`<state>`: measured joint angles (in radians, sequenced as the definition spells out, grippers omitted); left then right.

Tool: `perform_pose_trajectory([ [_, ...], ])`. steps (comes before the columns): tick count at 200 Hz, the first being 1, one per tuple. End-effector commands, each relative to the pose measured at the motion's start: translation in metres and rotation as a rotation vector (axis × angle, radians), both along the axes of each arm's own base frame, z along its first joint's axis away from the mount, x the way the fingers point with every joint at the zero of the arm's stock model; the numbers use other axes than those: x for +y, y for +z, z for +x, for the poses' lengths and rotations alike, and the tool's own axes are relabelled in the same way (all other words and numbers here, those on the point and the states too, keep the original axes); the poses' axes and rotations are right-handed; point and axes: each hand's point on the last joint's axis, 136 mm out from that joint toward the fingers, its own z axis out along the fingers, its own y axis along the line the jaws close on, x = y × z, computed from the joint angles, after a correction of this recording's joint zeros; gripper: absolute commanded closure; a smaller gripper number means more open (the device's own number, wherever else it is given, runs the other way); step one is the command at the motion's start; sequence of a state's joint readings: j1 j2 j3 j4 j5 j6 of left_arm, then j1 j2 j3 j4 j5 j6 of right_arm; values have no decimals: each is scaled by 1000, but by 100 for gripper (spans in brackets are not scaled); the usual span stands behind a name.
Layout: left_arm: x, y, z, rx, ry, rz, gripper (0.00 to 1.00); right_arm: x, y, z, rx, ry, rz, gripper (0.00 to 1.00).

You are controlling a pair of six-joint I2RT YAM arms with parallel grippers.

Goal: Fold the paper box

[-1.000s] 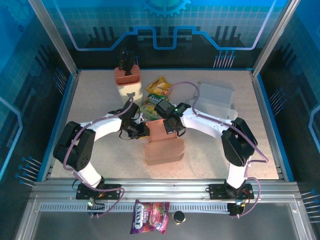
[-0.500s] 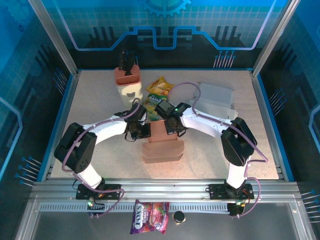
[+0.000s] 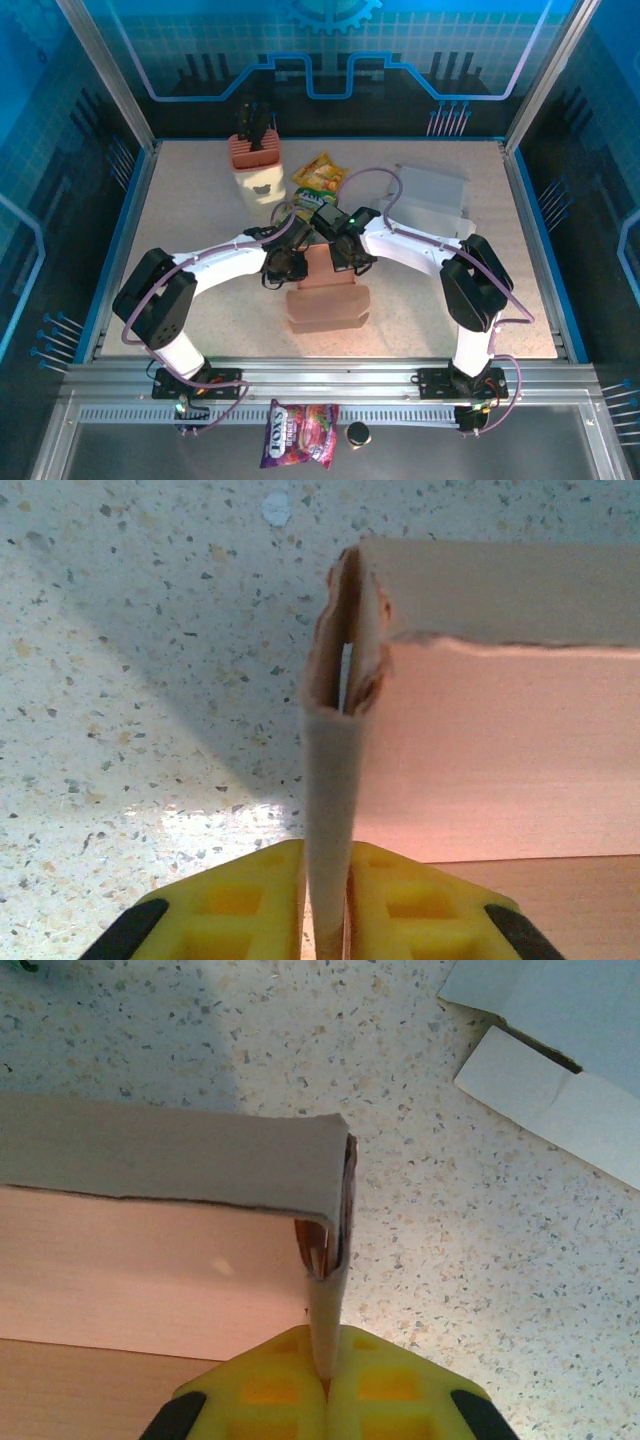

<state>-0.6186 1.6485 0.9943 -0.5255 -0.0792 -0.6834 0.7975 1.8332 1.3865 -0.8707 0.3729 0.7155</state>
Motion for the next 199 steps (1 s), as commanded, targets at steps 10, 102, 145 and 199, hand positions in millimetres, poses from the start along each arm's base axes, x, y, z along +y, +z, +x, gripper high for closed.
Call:
perform_pose_trajectory([
  [10, 10, -6, -14, 36, 19, 57, 82, -13, -7, -6, 28, -31, -39, 100],
  [102, 3, -5, -21, 11, 21, 129, 100, -15, -7, -10, 33, -43, -25, 100],
  [145, 1, -14, -29, 51, 3, 117, 76, -16, -9, -11, 34, -49, -18, 100],
  [199, 7, -20, -31, 50, 17, 144, 100, -16, -9, -11, 35, -47, -13, 100],
])
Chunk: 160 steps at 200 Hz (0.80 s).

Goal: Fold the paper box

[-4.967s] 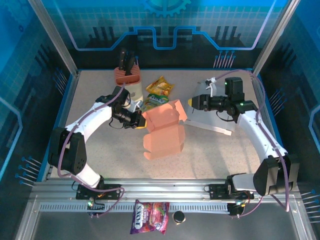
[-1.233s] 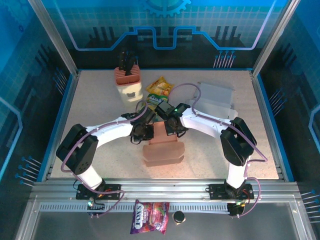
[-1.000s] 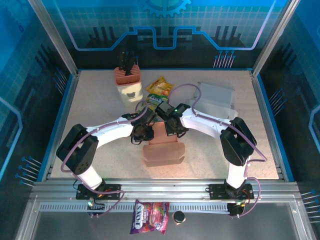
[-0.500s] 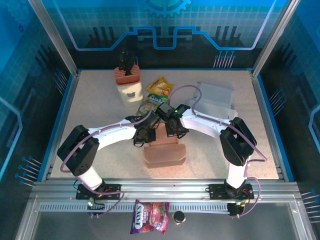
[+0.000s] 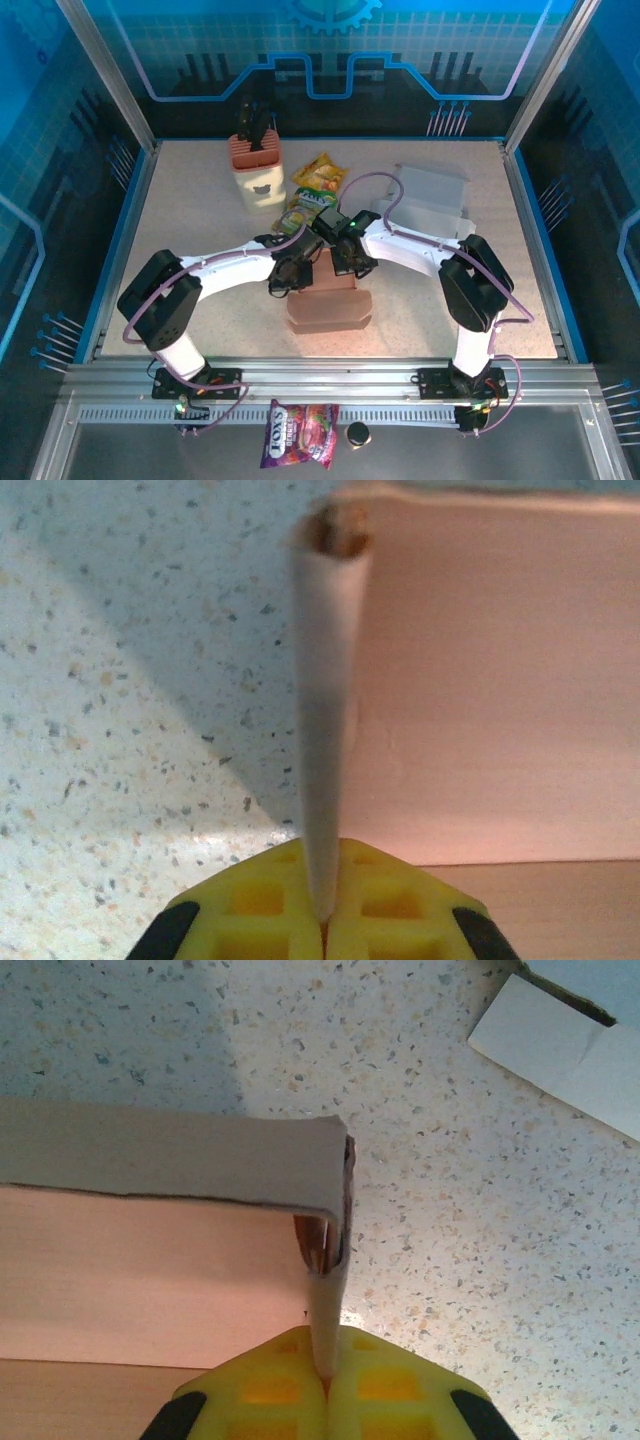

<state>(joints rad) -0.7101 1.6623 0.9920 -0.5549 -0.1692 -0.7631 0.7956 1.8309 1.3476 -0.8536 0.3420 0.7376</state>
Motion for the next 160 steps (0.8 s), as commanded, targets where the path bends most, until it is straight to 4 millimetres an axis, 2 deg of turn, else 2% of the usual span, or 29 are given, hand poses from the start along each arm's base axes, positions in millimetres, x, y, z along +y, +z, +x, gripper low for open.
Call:
perform_pose_trajectory([
  [1, 14, -14, -15, 56, 8, 69, 100, -14, 2, -3, 1, -27, -27, 100],
  [46, 18, -15, -22, 55, 13, 155, 100, -12, -3, -5, 18, -34, -12, 100],
  [94, 18, -15, -23, 52, -2, 150, 100, -13, -11, -7, 73, -31, 74, 100],
  [121, 16, -15, -22, 50, -7, 147, 100, -15, -11, -9, 81, -23, 104, 86],
  [160, 15, -14, -20, 47, -12, 147, 100, -19, -17, -13, 103, -27, 91, 77],
])
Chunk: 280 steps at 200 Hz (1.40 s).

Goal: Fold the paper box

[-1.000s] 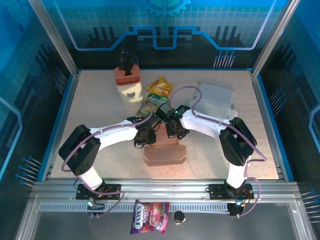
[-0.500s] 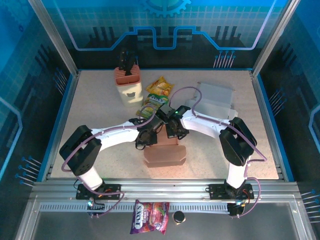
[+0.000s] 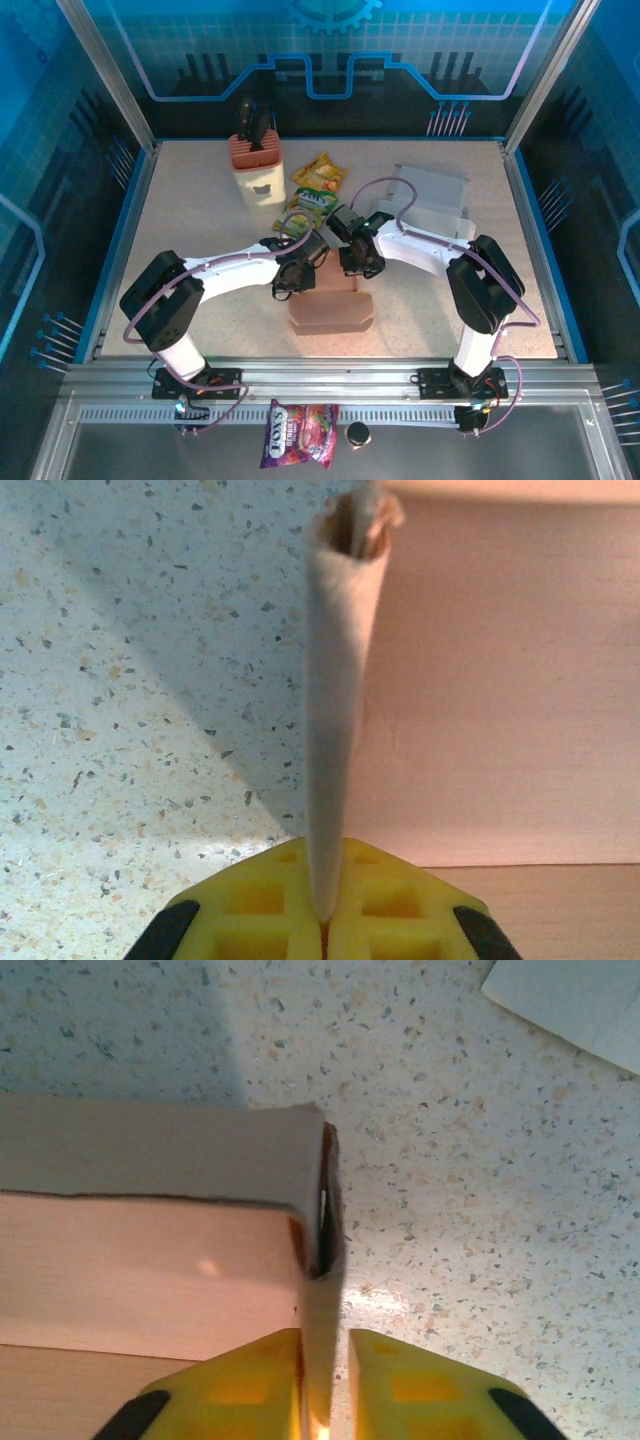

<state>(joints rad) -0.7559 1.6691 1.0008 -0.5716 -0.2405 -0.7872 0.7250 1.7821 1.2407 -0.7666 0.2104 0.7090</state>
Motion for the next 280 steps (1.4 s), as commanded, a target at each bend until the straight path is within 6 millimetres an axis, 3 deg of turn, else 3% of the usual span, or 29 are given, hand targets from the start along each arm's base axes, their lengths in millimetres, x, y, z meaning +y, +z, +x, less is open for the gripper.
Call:
perform_pose_trajectory([
  [1, 17, -14, -17, 79, -5, 93, 100, -9, -3, -7, 34, -3, -16, 77],
  [105, 13, -12, -14, 74, -9, 87, 100, -14, -24, -18, 99, -11, -81, 84],
  [130, 12, -11, -13, 69, -6, 83, 100, -21, -20, -18, 79, -8, -161, 100],
  [150, 11, -10, -12, 64, -6, 78, 100, -29, -11, -16, 49, -13, -235, 100],
  [180, 10, -9, -12, 63, -4, 73, 100, -22, -11, -18, 52, -3, -195, 100],
  [204, 11, -9, -13, 64, -5, 70, 100, -12, -11, -20, 45, 6, -89, 82],
  [224, 11, -9, -13, 62, -7, 70, 100, -10, -9, -24, 56, 12, -41, 74],
  [280, 10, -9, -13, 61, -11, 68, 100, -13, -23, -29, 99, 1, -70, 74],
])
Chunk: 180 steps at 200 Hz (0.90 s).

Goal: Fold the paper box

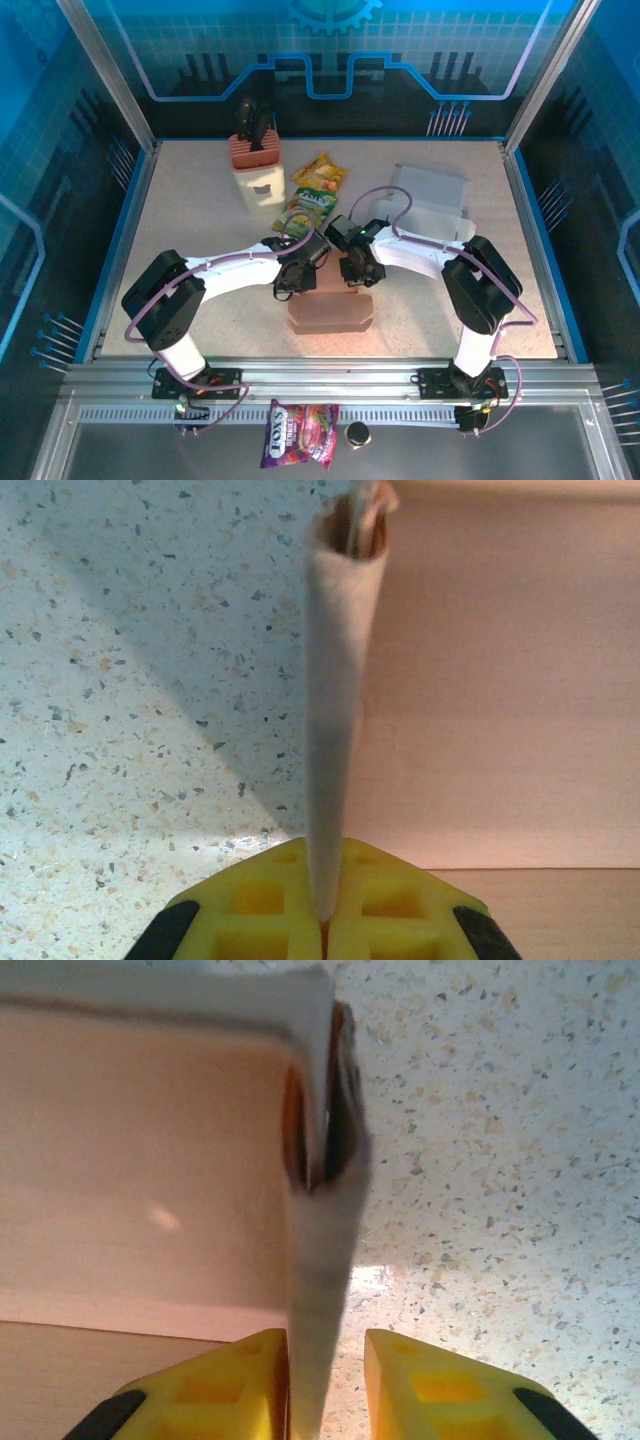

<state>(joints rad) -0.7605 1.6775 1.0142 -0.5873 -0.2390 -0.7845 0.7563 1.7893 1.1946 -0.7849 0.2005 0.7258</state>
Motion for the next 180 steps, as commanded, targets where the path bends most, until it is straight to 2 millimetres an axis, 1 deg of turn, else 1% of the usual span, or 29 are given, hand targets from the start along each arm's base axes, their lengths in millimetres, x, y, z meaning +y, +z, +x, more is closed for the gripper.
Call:
perform_pose_trajectory([
  [1, 11, -9, -12, 51, -2, 59, 100, -9, -7, -6, 38, -15, -33, 74],
  [11, 11, -9, -12, 52, -5, 59, 100, -12, -10, -6, 44, -19, -55, 76],
  [24, 11, -9, -12, 52, -2, 58, 100, -18, -12, -5, 52, -26, -105, 83],
  [57, 11, -8, -11, 45, -1, 53, 100, -34, -8, -8, 65, -38, -261, 100],
  [69, 11, -8, -11, 45, 1, 51, 100, -36, -6, -9, 59, -45, -296, 100],
  [81, 10, -7, -11, 44, 2, 45, 100, -34, -8, -12, 67, -51, -293, 100],
  [101, 9, -8, -12, 43, 2, 40, 100, -28, -11, -14, 78, -65, -257, 100],
  [109, 9, -8, -12, 43, 3, 39, 100, -22, -12, -13, 75, -60, -211, 100],
  [116, 9, -8, -12, 43, 2, 39, 100, -20, -11, -13, 73, -67, -184, 100],
  [129, 9, -8, -12, 45, 0, 42, 100, -14, -7, -9, 58, -68, -114, 91],
  [144, 11, -9, -13, 48, -3, 46, 100, -12, 6, -2, 21, -74, -49, 80],
  [180, 11, -9, -15, 51, -13, 48, 100, -12, 36, 17, -51, -81, 52, 61],
])
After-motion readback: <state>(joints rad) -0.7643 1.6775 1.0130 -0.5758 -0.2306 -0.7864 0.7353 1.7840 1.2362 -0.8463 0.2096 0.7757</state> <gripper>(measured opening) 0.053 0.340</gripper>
